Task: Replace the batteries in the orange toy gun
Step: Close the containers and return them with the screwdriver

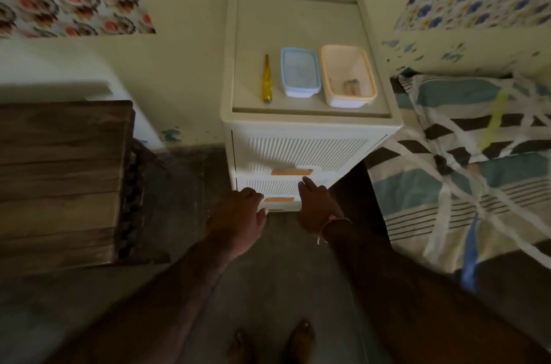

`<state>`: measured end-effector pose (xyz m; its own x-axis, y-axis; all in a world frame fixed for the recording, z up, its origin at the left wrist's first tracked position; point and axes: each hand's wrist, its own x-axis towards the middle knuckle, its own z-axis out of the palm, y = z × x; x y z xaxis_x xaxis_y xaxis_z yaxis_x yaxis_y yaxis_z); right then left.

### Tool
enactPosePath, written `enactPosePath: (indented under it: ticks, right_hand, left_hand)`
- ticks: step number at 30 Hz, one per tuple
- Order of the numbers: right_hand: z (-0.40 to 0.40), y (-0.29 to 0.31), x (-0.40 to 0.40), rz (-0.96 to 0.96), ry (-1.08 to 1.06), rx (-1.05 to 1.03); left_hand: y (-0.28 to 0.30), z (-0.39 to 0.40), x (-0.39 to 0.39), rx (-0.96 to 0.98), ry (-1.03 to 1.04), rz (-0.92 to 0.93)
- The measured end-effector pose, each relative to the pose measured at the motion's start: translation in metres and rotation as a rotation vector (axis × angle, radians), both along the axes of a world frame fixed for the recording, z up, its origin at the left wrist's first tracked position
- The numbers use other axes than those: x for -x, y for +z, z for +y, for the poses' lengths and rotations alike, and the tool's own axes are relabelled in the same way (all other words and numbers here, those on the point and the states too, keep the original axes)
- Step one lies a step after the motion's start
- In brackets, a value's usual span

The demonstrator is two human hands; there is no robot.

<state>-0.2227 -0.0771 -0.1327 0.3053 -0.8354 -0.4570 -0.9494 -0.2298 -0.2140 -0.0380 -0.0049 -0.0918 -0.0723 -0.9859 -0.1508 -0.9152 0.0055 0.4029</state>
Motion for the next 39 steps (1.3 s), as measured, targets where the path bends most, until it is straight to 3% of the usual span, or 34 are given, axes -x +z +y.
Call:
enactPosePath:
  ticks: [12, 18, 22, 27, 34, 39]
  right_hand:
    - [-0.032, -0.033, -0.011, -0.004, 0.058, 0.032]
    - [-0.005, -0.044, -0.009, -0.131, 0.036, 0.293]
    - [0.048, -0.046, 0.0, -0.184, -0.003, 0.504]
    - [0.103, -0.023, 0.014, -0.187, -0.068, 0.669]
    - [0.142, 0.047, 0.028, -0.27, -0.021, 0.784]
    - [0.127, 0.086, 0.034, -0.263, 0.01, 0.898]
  left_hand:
    - [0.0, 0.005, 0.012, 0.01, 0.028, 0.009]
    - [-0.017, 0.003, 0.02, 0.049, 0.088, -0.003]
    - [-0.036, 0.011, 0.031, 0.295, -0.071, -0.203]
    - [-0.036, 0.03, 0.043, 0.44, -0.13, -0.394]
    - [0.003, 0.068, 0.047, 0.549, -0.261, -0.28]
    - [0.038, 0.052, 0.044, 0.631, -0.256, -0.247]
